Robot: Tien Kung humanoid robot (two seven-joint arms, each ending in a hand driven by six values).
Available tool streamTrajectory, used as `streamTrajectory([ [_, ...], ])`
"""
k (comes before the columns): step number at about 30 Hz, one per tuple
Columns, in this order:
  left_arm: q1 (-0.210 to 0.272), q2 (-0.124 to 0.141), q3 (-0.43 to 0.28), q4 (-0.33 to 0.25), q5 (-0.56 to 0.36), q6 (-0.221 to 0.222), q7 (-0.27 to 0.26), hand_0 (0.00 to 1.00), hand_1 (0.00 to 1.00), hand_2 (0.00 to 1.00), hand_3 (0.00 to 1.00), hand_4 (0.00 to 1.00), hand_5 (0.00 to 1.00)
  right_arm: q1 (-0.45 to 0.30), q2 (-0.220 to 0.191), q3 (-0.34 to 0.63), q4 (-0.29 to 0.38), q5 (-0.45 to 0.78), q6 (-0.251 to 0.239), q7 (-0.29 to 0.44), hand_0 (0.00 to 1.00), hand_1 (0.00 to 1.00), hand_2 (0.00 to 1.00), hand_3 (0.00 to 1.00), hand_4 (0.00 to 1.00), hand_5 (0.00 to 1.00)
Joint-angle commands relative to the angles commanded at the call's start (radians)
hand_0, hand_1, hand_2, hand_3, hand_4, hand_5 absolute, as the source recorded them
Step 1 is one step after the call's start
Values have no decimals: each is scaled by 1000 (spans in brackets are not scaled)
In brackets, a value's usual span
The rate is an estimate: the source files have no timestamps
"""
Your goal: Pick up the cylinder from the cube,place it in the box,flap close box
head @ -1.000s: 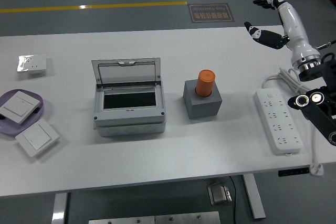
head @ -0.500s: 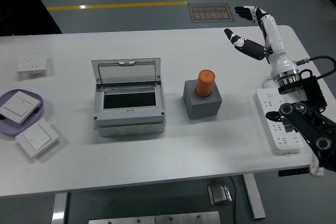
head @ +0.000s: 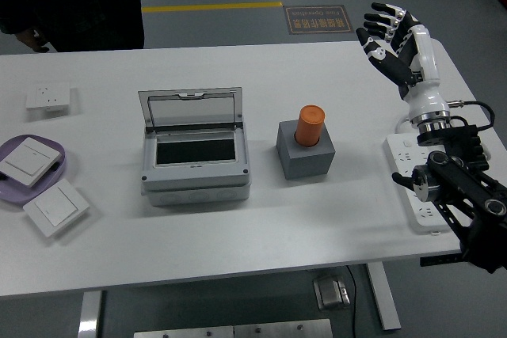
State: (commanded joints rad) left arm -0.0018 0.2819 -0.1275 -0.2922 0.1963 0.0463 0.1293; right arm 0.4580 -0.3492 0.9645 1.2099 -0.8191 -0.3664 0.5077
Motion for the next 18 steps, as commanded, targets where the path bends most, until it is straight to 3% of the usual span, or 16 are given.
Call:
streamTrajectory([
  [9,2,1,3,0,-8,2,-2,623,592,545,614,694,218,14,33,-53,-24,54,1,17,650,638,625,632,835,306],
  [10,2,2,3,0,-8,2,-2,623,592,545,614,694,218,19,37,-65,-33,60,1,19,650,638,625,632,835,306],
  [11,2,2,3,0,-8,2,-2,624,592,545,614,694,218,25,42,-77,-43,68,1,21,577,607,557,607,835,314],
  [18,2,5,3,-1,-12,1,-2,623,592,545,613,694,216,61,84,-164,-135,78,-3,19,567,586,528,594,837,319],
])
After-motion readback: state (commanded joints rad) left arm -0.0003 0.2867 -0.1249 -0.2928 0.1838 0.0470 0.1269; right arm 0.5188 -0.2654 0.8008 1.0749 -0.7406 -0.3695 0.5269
